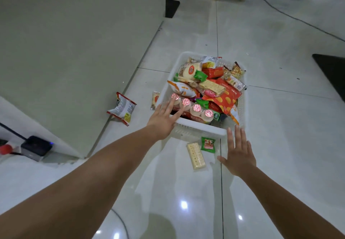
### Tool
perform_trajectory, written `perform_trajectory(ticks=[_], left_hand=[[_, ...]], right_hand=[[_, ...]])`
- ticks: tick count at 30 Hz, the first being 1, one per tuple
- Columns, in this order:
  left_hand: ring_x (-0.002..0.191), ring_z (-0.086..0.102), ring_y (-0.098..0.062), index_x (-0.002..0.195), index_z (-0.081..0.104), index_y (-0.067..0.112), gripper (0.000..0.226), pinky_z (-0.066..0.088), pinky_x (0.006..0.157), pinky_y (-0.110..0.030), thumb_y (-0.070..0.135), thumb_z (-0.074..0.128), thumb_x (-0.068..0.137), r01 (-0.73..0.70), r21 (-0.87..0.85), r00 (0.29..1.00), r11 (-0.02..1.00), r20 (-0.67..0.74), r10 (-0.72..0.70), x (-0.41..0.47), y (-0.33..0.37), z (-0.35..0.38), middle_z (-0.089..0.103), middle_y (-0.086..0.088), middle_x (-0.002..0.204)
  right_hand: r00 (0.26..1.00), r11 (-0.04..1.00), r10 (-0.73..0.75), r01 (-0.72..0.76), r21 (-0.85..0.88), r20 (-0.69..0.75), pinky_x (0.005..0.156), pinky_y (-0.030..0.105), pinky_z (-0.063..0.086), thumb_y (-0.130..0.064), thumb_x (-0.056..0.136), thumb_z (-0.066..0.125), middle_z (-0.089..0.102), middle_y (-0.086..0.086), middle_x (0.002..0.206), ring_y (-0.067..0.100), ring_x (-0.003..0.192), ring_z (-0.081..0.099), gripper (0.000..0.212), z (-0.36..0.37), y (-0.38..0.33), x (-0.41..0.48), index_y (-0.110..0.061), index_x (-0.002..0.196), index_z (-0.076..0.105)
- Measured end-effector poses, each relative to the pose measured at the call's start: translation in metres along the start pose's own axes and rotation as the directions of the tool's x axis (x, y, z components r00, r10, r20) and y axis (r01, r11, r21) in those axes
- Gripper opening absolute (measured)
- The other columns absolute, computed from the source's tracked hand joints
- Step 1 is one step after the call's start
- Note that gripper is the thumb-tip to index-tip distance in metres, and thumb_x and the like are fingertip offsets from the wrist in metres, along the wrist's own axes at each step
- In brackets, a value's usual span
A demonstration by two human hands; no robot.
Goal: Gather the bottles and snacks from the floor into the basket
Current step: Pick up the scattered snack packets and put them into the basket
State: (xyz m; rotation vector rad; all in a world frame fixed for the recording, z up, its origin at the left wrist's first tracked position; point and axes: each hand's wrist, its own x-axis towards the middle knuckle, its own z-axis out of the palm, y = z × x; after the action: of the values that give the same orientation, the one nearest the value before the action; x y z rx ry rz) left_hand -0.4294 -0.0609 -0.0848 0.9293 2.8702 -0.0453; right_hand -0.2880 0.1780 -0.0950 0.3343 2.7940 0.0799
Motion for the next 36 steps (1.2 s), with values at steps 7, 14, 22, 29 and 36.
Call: perform_trajectory(ticks=[7, 14, 22, 29, 36], left_hand=[[0.143, -0.025, -0.026, 0.147, -0.021, 0.034, 0.077, -0.002, 0.12, -0.045, 0.042, 0.039, 0.099, -0.034, -0.031, 0.999, 0.999, -0.011, 0.033, 0.009, 0.019, -0.001, -0.037, -0.011, 0.151], [0.147, 0.007, -0.029, 0.15, 0.021, 0.031, 0.066, 0.007, 0.119, -0.047, 0.014, 0.044, 0.091, -0.525, 0.24, 0.8, 0.817, -0.19, 0.57, -0.026, 0.009, 0.042, 0.007, -0.008, 0.159], [0.143, 0.029, -0.021, 0.147, 0.033, 0.022, 0.059, 0.018, 0.117, -0.037, 0.016, 0.04, 0.089, -0.703, 0.201, 0.71, 0.682, 0.127, 0.693, -0.022, 0.028, 0.085, 0.029, -0.002, 0.156], [0.119, 0.042, -0.032, 0.142, 0.033, 0.008, 0.065, 0.043, 0.085, -0.039, 0.002, 0.055, 0.081, -0.43, 0.086, 0.9, 0.899, 0.12, 0.419, -0.033, 0.042, 0.075, 0.035, -0.015, 0.141], [0.123, 0.035, -0.034, 0.13, 0.035, 0.005, 0.047, 0.038, 0.087, -0.043, 0.001, 0.048, 0.086, -0.182, 0.124, 0.966, 0.976, 0.21, 0.153, -0.061, 0.034, 0.072, 0.035, -0.016, 0.136]], right_hand=[[0.998, 0.998, 0.059, -0.059, -0.036, 0.011, 0.119, 0.045, -0.002, -0.058, 0.09, 0.042, -0.044, 0.007, 0.139, 0.024, 0.142, -0.027, 0.101, -0.012, 0.023, 0.019, -0.018, 0.129, -0.042], [0.923, 0.982, -0.186, 0.19, -0.023, -0.337, 0.116, 0.041, 0.005, -0.007, 0.068, 0.071, 0.023, 0.014, 0.155, 0.026, 0.144, 0.017, 0.092, 0.044, -0.004, -0.007, -0.007, 0.148, 0.024], [0.964, 0.964, -0.258, 0.261, -0.042, 0.068, 0.118, 0.04, -0.002, -0.01, 0.089, 0.042, -0.018, -0.002, 0.158, 0.015, 0.147, -0.01, 0.085, 0.057, -0.024, 0.024, -0.017, 0.148, -0.018], [0.974, 0.971, -0.208, 0.216, 0.099, -0.087, 0.1, 0.04, 0.041, -0.011, 0.086, 0.055, 0.046, 0.01, 0.129, 0.032, 0.117, 0.047, 0.059, 0.071, -0.009, 0.011, -0.017, 0.142, 0.039], [0.999, 0.965, -0.037, 0.04, 0.258, -0.016, 0.067, 0.025, 0.05, -0.013, 0.094, 0.045, 0.042, 0.003, 0.125, 0.019, 0.109, 0.039, 0.033, 0.092, 0.006, -0.04, -0.023, 0.126, 0.049]])
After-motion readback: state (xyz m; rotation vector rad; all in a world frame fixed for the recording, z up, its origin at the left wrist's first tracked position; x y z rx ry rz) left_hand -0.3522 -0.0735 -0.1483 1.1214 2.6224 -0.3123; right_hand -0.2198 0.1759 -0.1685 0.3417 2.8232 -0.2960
